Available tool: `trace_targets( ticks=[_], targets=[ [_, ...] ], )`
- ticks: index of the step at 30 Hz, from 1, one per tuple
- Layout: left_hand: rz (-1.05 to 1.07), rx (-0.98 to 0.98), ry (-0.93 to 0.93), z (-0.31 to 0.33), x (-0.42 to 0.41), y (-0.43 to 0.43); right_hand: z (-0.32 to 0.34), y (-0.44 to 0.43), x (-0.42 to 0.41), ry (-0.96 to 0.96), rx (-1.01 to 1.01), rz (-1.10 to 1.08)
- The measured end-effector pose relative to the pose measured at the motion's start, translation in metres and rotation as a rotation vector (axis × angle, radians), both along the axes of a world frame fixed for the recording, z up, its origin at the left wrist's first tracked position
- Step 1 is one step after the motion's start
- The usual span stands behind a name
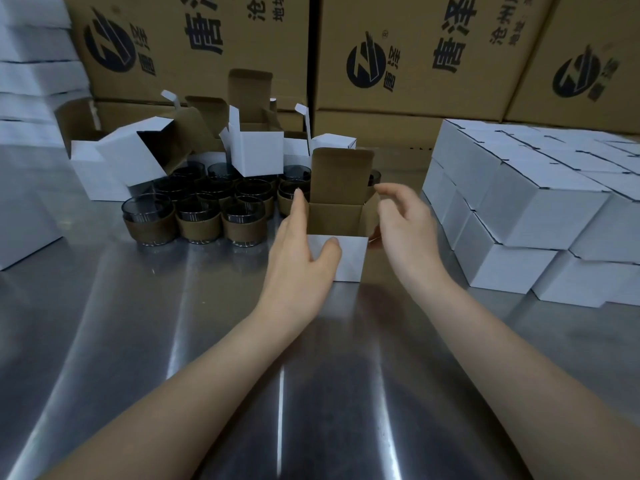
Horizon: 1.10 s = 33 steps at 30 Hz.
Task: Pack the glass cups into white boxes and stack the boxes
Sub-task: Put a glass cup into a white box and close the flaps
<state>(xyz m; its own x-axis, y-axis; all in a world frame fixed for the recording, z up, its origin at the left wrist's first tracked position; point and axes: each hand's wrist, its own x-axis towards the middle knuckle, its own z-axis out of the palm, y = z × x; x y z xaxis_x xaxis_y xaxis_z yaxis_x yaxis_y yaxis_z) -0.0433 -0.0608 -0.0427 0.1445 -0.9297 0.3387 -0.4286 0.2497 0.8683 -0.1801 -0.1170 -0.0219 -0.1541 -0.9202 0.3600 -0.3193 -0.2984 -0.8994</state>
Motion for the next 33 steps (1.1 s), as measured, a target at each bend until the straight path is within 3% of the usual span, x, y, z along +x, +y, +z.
trace_targets(
  ticks=[9,21,26,33],
  targets=[
    [0.028,0.066,0.312,0.004,0.003,-0.004,0.002,-0.008,-0.004,-0.15,0.139,0.008],
    [0.164,0.133,0.52,0.003,0.01,-0.008,0.002,-0.018,-0.006,-0.326,0.315,0.073],
    [0.177,0.084,0.338,0.0,0.009,-0.007,0.0,-0.011,-0.002,-0.198,0.282,0.097],
    [0.141,-0.022,0.154,0.0,0.012,-0.004,-0.01,-0.01,-0.007,-0.009,0.198,0.335]
  ],
)
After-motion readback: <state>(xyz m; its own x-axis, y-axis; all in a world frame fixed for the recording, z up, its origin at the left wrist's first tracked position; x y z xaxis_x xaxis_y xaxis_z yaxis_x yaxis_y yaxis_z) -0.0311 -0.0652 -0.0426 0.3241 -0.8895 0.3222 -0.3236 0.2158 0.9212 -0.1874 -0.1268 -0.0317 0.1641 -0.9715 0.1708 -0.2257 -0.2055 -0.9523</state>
